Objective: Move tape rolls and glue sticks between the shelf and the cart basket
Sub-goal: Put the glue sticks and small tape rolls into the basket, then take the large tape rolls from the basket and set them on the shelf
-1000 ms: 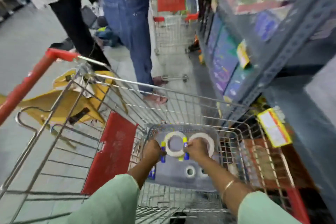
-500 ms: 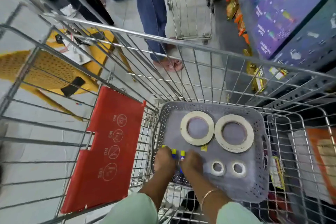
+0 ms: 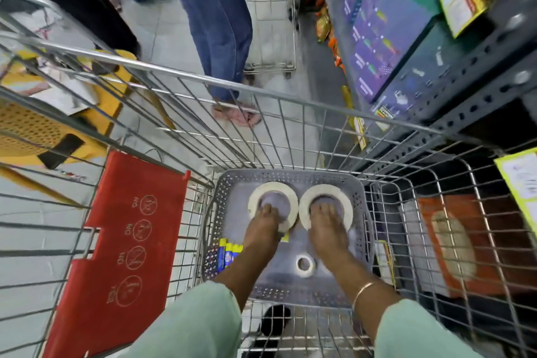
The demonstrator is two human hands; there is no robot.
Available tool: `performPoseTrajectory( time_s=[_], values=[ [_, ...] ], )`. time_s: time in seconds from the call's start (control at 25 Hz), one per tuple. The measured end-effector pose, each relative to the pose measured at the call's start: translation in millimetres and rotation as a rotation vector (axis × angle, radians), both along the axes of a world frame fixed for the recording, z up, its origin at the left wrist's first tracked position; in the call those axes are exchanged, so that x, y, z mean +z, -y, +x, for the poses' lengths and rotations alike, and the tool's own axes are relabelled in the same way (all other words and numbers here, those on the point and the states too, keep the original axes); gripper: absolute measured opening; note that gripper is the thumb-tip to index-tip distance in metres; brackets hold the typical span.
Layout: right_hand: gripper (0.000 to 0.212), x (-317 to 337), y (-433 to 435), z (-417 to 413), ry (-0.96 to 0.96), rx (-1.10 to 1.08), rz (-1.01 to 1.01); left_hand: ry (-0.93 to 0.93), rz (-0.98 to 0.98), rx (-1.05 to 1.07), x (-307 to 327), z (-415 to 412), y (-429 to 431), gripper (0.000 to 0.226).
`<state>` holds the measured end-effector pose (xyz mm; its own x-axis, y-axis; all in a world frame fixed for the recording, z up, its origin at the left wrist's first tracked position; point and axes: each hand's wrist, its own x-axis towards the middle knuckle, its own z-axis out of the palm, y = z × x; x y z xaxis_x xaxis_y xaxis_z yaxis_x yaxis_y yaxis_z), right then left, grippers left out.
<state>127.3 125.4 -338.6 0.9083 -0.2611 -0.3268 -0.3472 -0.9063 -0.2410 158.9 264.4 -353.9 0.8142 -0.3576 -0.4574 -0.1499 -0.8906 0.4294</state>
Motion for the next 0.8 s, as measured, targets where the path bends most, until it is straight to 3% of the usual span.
performPoseTrajectory(
  time_s=[0.08,0.16,0.24,0.32,0.48,0.6,0.8],
  values=[
    [0.046,-12.4,15.7,-4.7,0.017,0.044,-0.114,0.015,0.05,-0.127,-8.4,3.3,12.3,0.045],
    [0.044,-15.1,17.5,-6.8,-0.081,0.131,-0.059,0.052,0.1,-0.183,-15.0,-0.6,15.4,0.039],
    [0.037,-16.3,17.8,-5.8,-0.078,0.191,-0.021,0.077,0.098,-0.173,-17.2,-5.6,14.1,0.03],
    [0.044,-18.2,19.6,-6.4,-0.055,0.234,-0.072,0.088,0.099,-0.143,-14.6,-9.0,12.2,0.028],
    [0.056,-9.1,15.7,-11.7,-0.27,0.223,0.021,0.07,0.138,-0.05,2.9,-15.4,7.9,0.027],
    [0.046,-4.4,10.8,-11.8,-0.188,0.247,0.058,0.07,0.134,-0.063,20.2,-17.3,-0.7,0.025],
    [0.038,83.0,9.3,-22.5,-0.056,0.084,0.061,0.113,0.122,0.016,88.2,-26.1,-10.1,0.03]
  ],
)
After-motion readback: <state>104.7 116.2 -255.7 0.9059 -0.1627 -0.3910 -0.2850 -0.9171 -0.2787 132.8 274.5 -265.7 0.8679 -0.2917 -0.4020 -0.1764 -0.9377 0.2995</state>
